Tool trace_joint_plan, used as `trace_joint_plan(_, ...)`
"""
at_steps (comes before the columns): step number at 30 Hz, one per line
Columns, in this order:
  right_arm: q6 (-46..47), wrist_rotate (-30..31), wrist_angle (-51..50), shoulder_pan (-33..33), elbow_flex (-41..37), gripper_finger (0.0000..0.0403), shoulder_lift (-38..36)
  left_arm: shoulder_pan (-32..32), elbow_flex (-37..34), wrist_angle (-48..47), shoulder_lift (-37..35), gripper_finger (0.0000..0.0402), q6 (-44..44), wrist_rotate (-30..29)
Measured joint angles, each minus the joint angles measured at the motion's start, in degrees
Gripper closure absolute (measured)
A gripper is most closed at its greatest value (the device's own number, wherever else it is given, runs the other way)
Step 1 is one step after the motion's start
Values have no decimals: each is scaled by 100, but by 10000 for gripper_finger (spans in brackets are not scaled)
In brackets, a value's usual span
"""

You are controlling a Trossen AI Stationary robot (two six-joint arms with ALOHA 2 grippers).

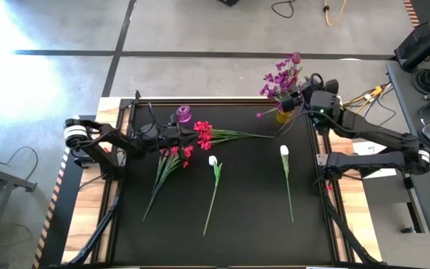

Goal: Sort flowers into vase by color
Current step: Put the left red flowers into the purple vase

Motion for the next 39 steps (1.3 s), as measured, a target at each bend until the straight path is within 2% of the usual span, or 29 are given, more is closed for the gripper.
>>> trace_joint_plan(6, 663, -923, -1548, 112, 783, 202, 17, 0, 282, -626, 35, 402, -6, -2)
trace_joint_plan(11, 769, -1447, -1876, 356, 675, 222, 27, -20, 396, -1070, 35, 402, -45, -4)
trace_joint_plan(16, 967, -1507, -1788, 675, 80, 287, 34, -25, 396, -1193, -59, 402, -248, 4)
trace_joint_plan(19, 924, -1511, -1226, 1053, -473, 342, 34, -44, 396, -1916, -269, 402, -381, 98)
trace_joint_plan(22, 808, -1506, -354, 1463, -1063, 384, 37, -101, 409, -2926, -634, 402, -816, 106)
trace_joint_plan(26, 657, -1497, 450, 1965, -1590, 390, 31, -347, 728, -4751, -1315, 402, -990, 68)
trace_joint_plan(31, 696, -1349, 1160, 2281, -2123, 390, 36, -861, 1684, -7779, -1914, 402, -1103, -775)
trace_joint_plan(35, 406, -1591, 1618, 2323, -2390, 390, 45, -1353, 2560, -10340, -1965, 401, -1977, -1394)
trace_joint_plan(39, 402, -1685, 1738, 2323, -2305, 390, 6, -1835, 3349, -12327, -1791, 383, -3195, -1541)
